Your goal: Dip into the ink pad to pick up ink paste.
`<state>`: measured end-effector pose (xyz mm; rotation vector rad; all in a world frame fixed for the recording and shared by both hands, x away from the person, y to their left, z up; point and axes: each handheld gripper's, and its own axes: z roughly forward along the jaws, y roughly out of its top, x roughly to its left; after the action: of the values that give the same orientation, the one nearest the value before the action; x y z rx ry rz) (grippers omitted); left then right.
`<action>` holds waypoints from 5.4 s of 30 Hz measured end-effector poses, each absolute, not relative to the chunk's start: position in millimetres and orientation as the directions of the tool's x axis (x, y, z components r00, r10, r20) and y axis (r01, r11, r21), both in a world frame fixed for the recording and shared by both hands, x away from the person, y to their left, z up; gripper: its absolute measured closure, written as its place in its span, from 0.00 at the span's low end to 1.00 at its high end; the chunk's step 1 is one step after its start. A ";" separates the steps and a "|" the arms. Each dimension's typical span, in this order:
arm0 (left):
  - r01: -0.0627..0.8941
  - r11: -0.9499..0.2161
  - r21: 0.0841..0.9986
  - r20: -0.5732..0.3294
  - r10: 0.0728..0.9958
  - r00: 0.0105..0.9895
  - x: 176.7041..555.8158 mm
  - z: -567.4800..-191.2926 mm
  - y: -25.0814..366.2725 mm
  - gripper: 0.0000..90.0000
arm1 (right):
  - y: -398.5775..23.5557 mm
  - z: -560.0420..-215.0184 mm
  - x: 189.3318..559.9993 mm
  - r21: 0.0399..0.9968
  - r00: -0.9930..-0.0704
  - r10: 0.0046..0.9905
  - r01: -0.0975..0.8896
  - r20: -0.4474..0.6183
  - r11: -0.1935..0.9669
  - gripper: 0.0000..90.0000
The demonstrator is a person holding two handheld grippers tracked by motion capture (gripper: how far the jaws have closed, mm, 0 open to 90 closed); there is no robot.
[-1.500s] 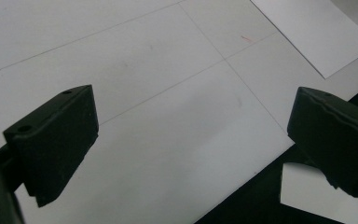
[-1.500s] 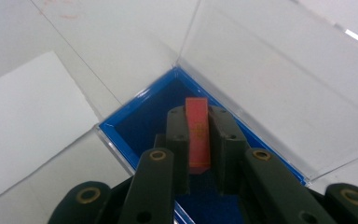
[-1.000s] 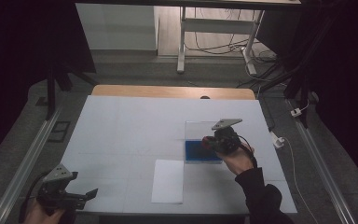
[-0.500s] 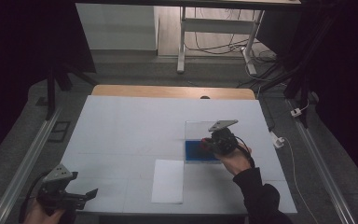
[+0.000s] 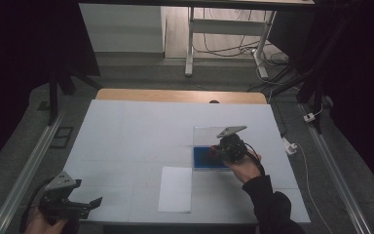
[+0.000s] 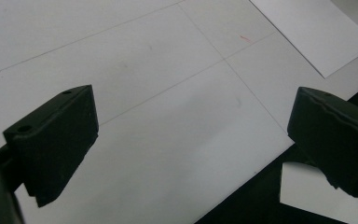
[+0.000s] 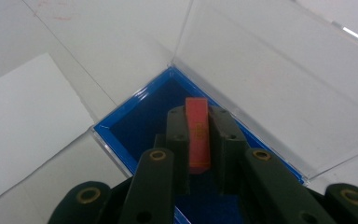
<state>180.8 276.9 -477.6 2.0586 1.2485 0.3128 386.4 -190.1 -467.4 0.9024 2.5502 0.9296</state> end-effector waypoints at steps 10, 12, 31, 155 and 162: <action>0.680 -0.294 0.671 -0.143 0.849 0.508 180.8 -477.5 276.6 0.02 | -189.1 -477.4 390.1 0.622 -0.761 0.646 0.477 -0.060 0.621 0.88; 0.679 -0.296 0.672 -0.142 0.848 0.510 180.8 -477.5 276.6 0.02 | -189.1 -480.2 390.9 0.621 -0.761 0.646 0.479 -0.059 0.621 0.88; 0.682 -0.304 0.665 -0.135 0.849 0.510 181.5 -477.7 275.1 0.02 | -173.9 -484.5 378.3 0.589 -0.757 0.625 0.422 -0.188 0.689 0.89; 0.683 -0.312 0.661 -0.129 0.849 0.513 181.8 -478.0 274.0 0.03 | -198.6 -478.5 388.8 0.678 -0.743 0.669 0.489 -0.006 0.549 0.88; 0.682 -0.311 0.662 -0.130 0.848 0.513 181.8 -478.0 274.1 0.03 | -200.7 -474.1 385.4 0.692 -0.753 0.658 0.481 0.012 0.538 0.88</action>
<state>181.8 274.1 -478.0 2.0830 1.2440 0.3171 385.4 -200.7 -474.1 0.9559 2.5273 1.0230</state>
